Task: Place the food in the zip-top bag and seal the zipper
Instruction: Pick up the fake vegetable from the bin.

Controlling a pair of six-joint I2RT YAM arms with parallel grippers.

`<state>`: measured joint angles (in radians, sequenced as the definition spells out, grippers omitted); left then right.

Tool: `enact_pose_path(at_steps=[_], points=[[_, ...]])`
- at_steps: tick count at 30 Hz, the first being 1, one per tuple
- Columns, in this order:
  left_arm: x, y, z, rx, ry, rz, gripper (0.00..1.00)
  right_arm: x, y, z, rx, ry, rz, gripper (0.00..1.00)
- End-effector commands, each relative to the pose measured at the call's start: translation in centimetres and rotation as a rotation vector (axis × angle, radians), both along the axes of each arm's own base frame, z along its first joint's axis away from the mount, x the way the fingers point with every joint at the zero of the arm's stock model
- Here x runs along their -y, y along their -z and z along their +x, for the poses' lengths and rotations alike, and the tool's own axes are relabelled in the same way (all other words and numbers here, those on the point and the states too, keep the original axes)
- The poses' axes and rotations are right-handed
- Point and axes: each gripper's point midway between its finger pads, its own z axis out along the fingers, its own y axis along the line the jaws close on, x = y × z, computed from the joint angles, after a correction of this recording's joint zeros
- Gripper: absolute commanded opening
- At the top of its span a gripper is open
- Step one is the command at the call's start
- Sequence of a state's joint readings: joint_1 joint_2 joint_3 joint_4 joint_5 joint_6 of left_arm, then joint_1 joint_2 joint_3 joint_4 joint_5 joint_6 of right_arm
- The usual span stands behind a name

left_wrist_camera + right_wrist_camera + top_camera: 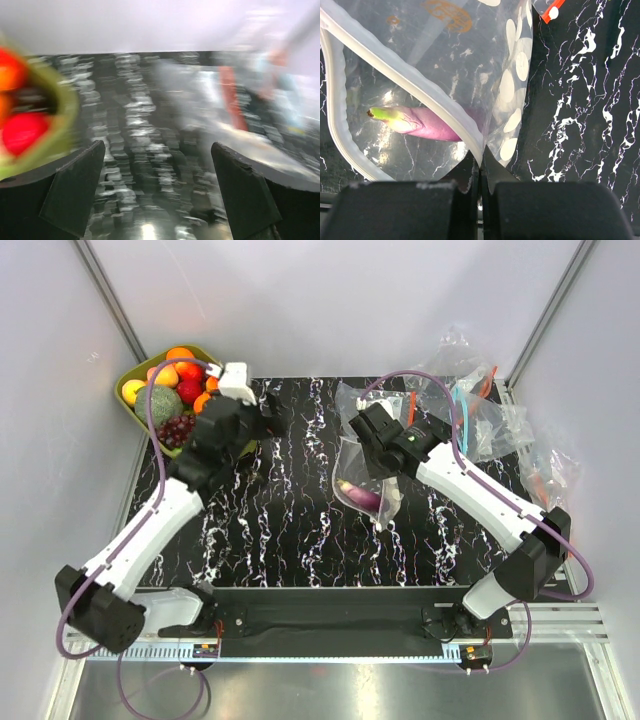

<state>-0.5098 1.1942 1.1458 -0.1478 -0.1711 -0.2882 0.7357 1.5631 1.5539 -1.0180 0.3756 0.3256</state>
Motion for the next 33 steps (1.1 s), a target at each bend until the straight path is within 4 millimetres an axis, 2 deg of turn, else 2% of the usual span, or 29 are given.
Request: enact_pose_path(at_steps=[1,2,3,4,5,6,7,8,9,11,12,15,21,25,29,31,33], points=[[-5.7,2.1,1.9,-0.112,-0.153,0.173,0.94,0.5,-1.4,0.1,0.044,0.016,0.033,0.0],[-7.8,2.1,2.9,-0.127,-0.207,0.18,0.94,0.4,-1.4,0.1,0.042,0.013,0.034,0.0],[-8.8,3.1,3.6,-0.171,-0.23,0.205,0.95,0.5,-1.3,0.1,0.039,0.015,0.034,0.0],[-9.7,2.1,4.4,-0.167,-0.253,0.203,0.96,0.4,-1.3,0.0,0.037,0.011,0.035,0.0],[-11.3,2.1,5.1,-0.183,-0.289,0.21,0.97,0.4,-1.3,-0.1,0.035,0.01,0.035,0.0],[-11.8,3.8,5.7,-0.246,-0.285,0.257,0.99,0.4,-1.2,0.0,0.036,0.01,0.036,0.0],[-12.2,4.2,6.3,-0.267,-0.287,0.276,0.99,0.4,-1.1,0.0,0.033,0.007,0.033,0.0],[-12.7,2.8,7.2,-0.252,-0.297,0.281,0.99,0.4,-1.1,0.0,0.035,0.006,0.033,0.0],[-13.1,5.0,7.8,-0.328,-0.293,0.332,0.99,0.4,-1.1,-0.1,0.033,0.003,0.034,0.0],[-13.6,4.6,8.9,-0.341,-0.305,0.346,0.99,0.4,-1.1,0.0,0.035,0.0,0.034,0.0],[-13.7,6.1,9.4,-0.382,-0.292,0.368,0.99,0.4,-0.9,0.0,0.031,0.001,0.031,0.0],[-13.8,7.8,10.5,-0.43,-0.285,0.383,0.99,0.3,-0.8,0.1,0.032,-0.001,0.036,0.0],[-15.1,9.8,12.2,-0.48,-0.328,0.414,0.99,0.3,-0.1,0.0,0.02,-0.007,0.034,0.0],[-15.7,11.9,12.3,-0.546,-0.32,0.387,0.97,0.5,0.1,-0.1,0.018,-0.005,0.031,0.0],[-15.4,14.5,12.0,-0.62,-0.284,0.372,0.9,0.6,0.1,0.0,0.017,-0.003,0.032,0.0],[-15.2,15.2,11.9,-0.646,-0.269,0.364,0.84,0.6,0.0,0.0,0.019,-0.003,0.034,0.0],[-14.9,15.9,11.6,-0.678,-0.247,0.363,0.83,0.6,0.1,0.0,0.017,-0.001,0.032,0.0]])
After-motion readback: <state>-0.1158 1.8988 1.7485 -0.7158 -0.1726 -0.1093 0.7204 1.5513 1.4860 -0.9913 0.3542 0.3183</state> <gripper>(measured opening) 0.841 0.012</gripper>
